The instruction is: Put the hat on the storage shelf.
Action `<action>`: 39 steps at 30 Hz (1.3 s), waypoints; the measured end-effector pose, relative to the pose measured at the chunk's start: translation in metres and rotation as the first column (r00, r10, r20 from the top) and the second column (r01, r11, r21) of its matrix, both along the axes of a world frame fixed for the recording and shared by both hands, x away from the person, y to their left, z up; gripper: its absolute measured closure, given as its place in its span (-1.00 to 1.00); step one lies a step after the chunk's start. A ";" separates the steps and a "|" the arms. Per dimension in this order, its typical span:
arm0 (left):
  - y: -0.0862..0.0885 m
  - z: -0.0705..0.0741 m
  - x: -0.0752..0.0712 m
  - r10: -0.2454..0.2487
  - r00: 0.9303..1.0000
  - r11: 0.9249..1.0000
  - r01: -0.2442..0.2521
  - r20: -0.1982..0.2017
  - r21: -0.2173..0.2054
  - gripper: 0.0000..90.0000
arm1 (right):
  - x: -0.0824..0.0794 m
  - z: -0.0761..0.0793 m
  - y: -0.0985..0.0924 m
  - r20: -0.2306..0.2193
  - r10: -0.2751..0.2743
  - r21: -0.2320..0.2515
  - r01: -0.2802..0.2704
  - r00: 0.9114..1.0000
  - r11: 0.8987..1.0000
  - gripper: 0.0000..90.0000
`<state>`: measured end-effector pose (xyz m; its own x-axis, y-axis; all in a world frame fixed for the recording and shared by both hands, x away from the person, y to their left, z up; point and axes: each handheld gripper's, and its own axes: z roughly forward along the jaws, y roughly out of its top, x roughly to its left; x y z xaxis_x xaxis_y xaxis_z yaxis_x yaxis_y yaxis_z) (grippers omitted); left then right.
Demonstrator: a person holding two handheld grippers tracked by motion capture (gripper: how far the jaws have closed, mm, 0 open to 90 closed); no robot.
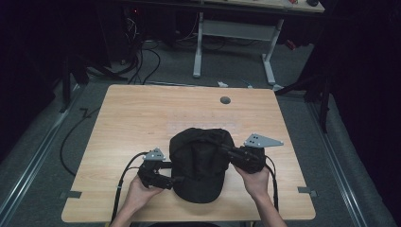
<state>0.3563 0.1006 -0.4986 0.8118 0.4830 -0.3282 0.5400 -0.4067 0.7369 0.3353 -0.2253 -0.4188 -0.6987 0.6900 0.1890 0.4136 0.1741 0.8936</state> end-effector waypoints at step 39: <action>0.013 0.043 -0.007 -0.092 0.995 0.992 0.096 0.043 -0.088 0.34 | 0.010 0.012 -0.003 0.073 -0.013 -0.040 0.016 0.997 0.999 0.89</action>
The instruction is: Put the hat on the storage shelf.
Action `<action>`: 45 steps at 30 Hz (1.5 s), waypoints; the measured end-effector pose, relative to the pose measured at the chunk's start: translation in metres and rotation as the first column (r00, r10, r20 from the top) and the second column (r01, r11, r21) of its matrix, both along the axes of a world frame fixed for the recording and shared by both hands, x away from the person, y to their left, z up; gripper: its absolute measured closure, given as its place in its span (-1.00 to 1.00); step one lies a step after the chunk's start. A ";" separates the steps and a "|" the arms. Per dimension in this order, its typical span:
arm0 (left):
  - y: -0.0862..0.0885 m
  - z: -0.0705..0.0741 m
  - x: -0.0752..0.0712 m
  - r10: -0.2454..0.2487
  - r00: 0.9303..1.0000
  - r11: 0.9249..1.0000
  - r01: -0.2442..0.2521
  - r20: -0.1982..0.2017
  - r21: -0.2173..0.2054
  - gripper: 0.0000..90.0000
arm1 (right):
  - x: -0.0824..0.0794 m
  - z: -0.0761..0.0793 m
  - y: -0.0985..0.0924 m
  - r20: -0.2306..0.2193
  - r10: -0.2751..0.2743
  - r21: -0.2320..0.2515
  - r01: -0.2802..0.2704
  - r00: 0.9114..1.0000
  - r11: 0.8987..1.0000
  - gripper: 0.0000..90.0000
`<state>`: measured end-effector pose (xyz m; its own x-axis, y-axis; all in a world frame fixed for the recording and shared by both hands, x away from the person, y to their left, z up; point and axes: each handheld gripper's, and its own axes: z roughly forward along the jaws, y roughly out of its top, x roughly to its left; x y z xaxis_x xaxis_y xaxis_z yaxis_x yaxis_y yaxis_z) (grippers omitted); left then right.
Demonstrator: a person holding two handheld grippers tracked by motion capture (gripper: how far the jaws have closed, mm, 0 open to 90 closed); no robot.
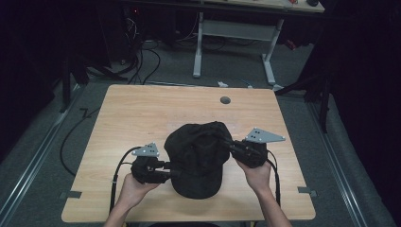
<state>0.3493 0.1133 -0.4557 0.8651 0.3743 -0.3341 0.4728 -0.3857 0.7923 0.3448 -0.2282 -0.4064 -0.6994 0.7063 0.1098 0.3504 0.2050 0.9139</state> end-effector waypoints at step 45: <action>0.024 0.027 -0.001 0.106 0.994 0.987 -0.103 0.021 -0.127 0.92 | 0.005 -0.064 -0.036 -0.177 -0.205 -0.109 0.188 0.963 0.976 -0.12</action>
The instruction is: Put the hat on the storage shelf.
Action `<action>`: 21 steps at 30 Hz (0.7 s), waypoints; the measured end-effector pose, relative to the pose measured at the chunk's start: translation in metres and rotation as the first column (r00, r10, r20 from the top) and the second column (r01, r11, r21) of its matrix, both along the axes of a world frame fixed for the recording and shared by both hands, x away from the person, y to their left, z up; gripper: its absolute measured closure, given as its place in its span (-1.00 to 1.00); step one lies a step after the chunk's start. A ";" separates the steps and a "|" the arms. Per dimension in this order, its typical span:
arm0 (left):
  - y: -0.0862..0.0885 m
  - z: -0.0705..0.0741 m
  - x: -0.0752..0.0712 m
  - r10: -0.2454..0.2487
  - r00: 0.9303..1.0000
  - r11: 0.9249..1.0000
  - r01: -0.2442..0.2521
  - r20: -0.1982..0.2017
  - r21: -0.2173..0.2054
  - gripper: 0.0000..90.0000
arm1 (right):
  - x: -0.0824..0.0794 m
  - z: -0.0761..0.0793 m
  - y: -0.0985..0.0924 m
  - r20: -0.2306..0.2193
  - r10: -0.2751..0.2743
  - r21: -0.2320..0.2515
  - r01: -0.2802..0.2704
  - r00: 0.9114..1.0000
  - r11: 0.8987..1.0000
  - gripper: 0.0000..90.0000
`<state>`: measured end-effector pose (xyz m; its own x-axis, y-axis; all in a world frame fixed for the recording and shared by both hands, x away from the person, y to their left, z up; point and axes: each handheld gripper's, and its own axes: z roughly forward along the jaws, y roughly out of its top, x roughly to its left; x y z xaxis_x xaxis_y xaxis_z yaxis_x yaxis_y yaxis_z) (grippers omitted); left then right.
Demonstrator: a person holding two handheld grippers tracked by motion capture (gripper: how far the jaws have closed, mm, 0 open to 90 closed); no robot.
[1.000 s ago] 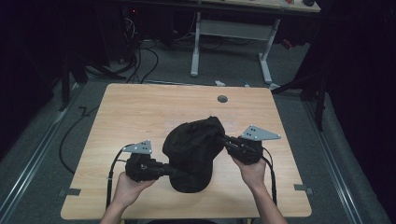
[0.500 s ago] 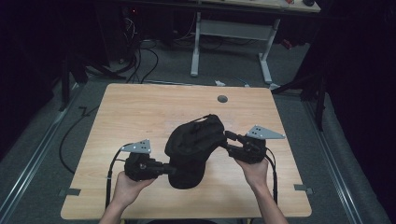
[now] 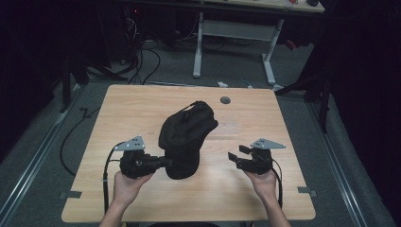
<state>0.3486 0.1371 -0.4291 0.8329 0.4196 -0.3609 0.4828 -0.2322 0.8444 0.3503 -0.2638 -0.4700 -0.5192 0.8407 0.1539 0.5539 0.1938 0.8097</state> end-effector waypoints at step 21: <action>0.006 0.010 0.019 0.099 0.995 0.995 -0.100 0.029 0.009 0.92 | 0.000 -0.057 -0.010 -0.087 -0.173 -0.192 0.154 0.981 0.969 -0.18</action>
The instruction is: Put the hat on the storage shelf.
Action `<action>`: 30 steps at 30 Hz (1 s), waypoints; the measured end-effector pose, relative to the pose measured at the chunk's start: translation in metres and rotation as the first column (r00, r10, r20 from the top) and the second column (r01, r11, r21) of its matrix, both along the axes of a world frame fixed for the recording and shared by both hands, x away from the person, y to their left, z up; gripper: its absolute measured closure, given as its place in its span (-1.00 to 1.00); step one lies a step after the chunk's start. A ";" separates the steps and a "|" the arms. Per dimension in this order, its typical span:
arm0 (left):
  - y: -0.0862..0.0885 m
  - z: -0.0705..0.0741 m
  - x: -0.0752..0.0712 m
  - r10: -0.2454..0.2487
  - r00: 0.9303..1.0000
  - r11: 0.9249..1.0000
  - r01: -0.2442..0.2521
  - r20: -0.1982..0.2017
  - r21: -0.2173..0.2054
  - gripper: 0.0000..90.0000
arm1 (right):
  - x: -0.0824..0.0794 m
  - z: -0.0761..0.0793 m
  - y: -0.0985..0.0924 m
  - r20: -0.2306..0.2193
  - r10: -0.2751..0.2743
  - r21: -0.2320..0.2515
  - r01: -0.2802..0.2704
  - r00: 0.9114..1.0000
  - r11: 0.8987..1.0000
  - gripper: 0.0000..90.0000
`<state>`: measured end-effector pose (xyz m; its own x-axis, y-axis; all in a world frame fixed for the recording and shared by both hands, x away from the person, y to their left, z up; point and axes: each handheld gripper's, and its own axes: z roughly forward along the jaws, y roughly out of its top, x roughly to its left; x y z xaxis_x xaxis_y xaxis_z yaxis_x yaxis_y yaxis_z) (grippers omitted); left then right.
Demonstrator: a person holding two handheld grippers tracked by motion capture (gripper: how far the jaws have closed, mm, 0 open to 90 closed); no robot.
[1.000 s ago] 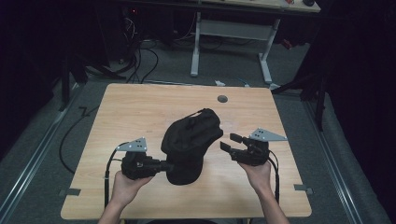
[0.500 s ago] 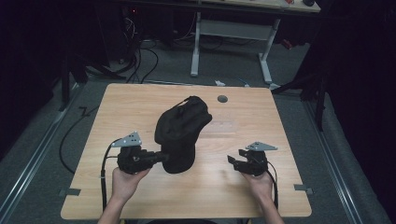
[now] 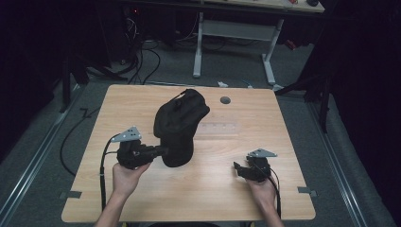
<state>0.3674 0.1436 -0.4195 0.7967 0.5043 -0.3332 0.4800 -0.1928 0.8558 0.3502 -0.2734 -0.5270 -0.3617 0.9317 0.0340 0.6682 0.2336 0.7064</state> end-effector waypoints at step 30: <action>-0.004 0.020 0.031 0.095 0.994 0.995 -0.095 0.059 0.007 0.92 | -0.003 -0.004 0.003 0.042 -0.028 -0.043 0.030 0.999 0.999 -0.28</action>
